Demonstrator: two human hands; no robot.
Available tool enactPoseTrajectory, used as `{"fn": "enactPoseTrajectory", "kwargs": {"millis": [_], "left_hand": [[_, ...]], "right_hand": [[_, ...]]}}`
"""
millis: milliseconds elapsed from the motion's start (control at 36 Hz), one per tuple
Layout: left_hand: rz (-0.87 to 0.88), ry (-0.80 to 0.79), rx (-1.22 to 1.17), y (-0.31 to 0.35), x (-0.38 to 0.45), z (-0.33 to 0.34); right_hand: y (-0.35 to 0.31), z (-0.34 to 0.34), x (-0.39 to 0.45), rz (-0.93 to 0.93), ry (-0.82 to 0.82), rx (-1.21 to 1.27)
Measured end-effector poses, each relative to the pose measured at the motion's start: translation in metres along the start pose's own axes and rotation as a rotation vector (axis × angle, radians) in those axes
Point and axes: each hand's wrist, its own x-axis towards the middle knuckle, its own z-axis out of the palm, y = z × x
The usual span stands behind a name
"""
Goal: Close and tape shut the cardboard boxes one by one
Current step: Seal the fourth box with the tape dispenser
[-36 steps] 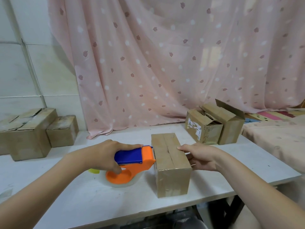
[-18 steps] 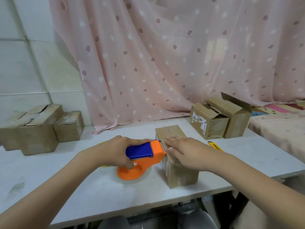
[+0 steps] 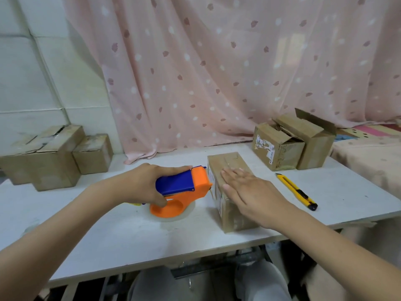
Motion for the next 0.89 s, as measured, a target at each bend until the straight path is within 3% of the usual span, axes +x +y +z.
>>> {"fn": "enactPoseTrajectory", "kwargs": {"millis": [250,472,611,889], "left_hand": [[-0.073,-0.068,0.048,-0.023,-0.031,-0.018],[-0.043,-0.043,0.168,-0.019,-0.026,-0.015],[-0.038,-0.05,0.198,-0.012,-0.025,-0.015],[-0.051,-0.049,0.187,-0.014,-0.02,-0.009]], "right_hand": [[-0.003,-0.004,0.004,0.06,-0.03,0.043],[-0.02,-0.022,0.041,0.313,0.047,0.166],[-0.018,-0.016,0.081,0.59,-0.171,0.199],[-0.035,-0.047,0.094,0.532,-0.448,0.021]]}}
